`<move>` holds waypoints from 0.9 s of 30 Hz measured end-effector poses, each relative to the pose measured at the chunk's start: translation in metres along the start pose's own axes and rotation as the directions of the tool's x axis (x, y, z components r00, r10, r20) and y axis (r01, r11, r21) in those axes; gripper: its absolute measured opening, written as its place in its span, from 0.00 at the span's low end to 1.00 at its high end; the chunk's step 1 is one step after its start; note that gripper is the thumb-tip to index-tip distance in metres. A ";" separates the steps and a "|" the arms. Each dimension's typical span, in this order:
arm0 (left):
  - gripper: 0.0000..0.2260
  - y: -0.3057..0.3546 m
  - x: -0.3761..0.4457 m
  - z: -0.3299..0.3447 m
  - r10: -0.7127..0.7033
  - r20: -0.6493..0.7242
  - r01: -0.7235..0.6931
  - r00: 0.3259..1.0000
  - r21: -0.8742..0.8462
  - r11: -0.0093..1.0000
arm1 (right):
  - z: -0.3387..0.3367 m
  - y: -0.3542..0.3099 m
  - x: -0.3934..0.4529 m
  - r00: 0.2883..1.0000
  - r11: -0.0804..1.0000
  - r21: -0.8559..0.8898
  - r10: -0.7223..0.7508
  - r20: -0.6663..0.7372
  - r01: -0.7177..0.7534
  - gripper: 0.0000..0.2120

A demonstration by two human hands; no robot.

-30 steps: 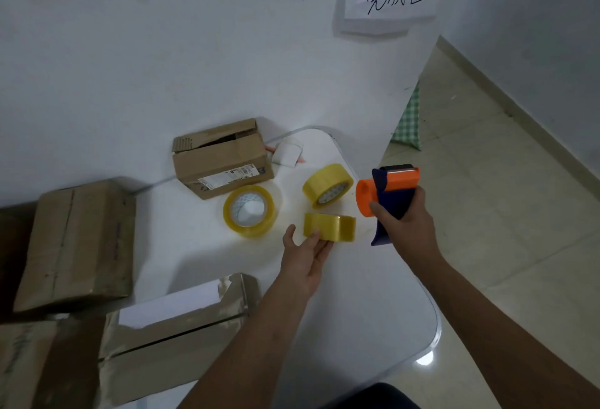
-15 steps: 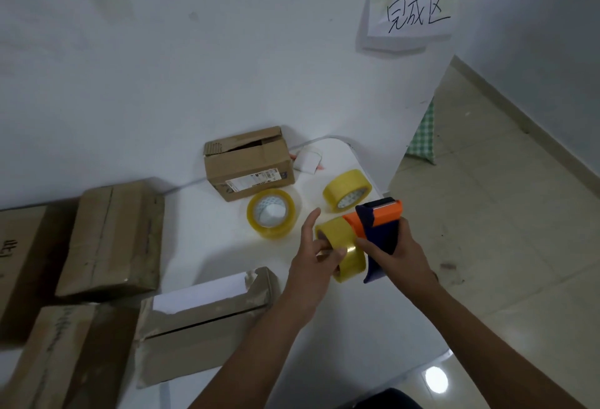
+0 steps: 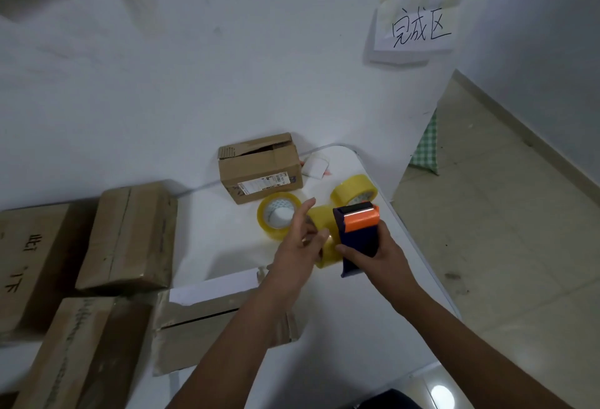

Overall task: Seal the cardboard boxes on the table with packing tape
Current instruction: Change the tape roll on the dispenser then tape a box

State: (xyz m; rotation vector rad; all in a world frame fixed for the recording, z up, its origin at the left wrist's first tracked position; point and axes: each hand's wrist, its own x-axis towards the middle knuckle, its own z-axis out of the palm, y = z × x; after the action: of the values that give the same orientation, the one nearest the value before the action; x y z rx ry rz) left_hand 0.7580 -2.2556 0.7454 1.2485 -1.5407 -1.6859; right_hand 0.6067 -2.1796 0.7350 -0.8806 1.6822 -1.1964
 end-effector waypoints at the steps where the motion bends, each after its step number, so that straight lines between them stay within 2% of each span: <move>1: 0.22 0.002 0.001 -0.004 -0.003 -0.009 0.003 1.000 -0.024 1.000 | 0.002 -0.002 -0.002 1.000 1.000 0.019 -0.007 -0.007 0.007 0.31; 6: 0.27 0.009 0.001 -0.008 0.077 0.033 -0.079 0.997 0.079 0.994 | 0.015 -0.006 -0.004 0.999 0.999 -0.025 -0.045 -0.022 0.045 0.29; 9: 0.23 0.011 0.000 -0.009 0.102 0.099 -0.118 0.990 0.165 0.979 | 0.011 -0.009 0.003 0.999 0.987 0.159 0.012 0.034 -0.017 0.26; 11: 0.22 0.013 0.003 -0.006 0.103 0.095 -0.121 0.990 0.209 0.970 | 0.010 -0.009 0.005 0.997 0.961 0.271 0.034 0.071 -0.052 0.27; 15: 0.24 0.016 0.007 -0.006 0.018 -0.026 -0.015 1.000 0.127 0.992 | 0.020 -0.005 -0.001 0.986 0.918 0.365 0.119 0.117 -0.154 0.30; 17: 0.19 0.012 0.007 -0.006 -0.086 -0.050 0.088 0.995 0.050 0.995 | 0.022 -0.002 -0.003 0.983 0.909 0.378 0.147 0.108 -0.177 0.28; 19: 0.11 0.007 0.004 -0.001 -0.134 -0.099 0.135 0.986 0.001 0.991 | 0.022 -0.003 -0.001 0.981 0.895 0.402 0.171 0.092 -0.194 0.27; 20: 0.10 0.007 0.000 0.002 -0.112 -0.110 0.117 0.988 0.045 0.992 | 0.022 -0.004 0.000 0.978 0.885 0.417 0.186 0.093 -0.208 0.27; 21: 0.11 0.007 -0.003 0.005 -0.050 -0.091 0.064 0.995 0.159 0.985 | 0.023 -0.005 0.001 0.974 0.868 0.441 0.202 0.105 -0.228 0.26; 23: 0.16 0.010 -0.009 0.008 0.060 0.024 -0.065 0.998 0.396 0.916 | 0.021 -0.006 0.003 0.962 0.827 0.490 0.233 0.144 -0.274 0.23; 24: 0.16 0.011 -0.009 0.006 0.070 0.074 -0.095 0.995 0.439 0.893 | 0.019 -0.006 0.004 0.956 0.812 0.506 0.243 0.162 -0.292 0.23; 26: 0.15 0.012 -0.005 -0.003 0.022 0.084 -0.052 0.996 0.362 0.931 | 0.015 -0.005 0.004 0.949 0.785 0.534 0.259 0.177 -0.314 0.24; 27: 0.13 0.012 -0.002 -0.011 0.000 0.028 -0.007 1.000 0.259 0.966 | 0.013 -0.006 0.004 0.946 0.775 0.543 0.276 0.168 -0.322 0.25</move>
State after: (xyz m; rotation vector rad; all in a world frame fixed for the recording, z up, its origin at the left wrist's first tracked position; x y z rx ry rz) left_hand 0.7664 -2.2613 0.7586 1.3540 -1.8251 -1.5415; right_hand 0.6178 -2.1893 0.7376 -0.2682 1.2280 -1.3099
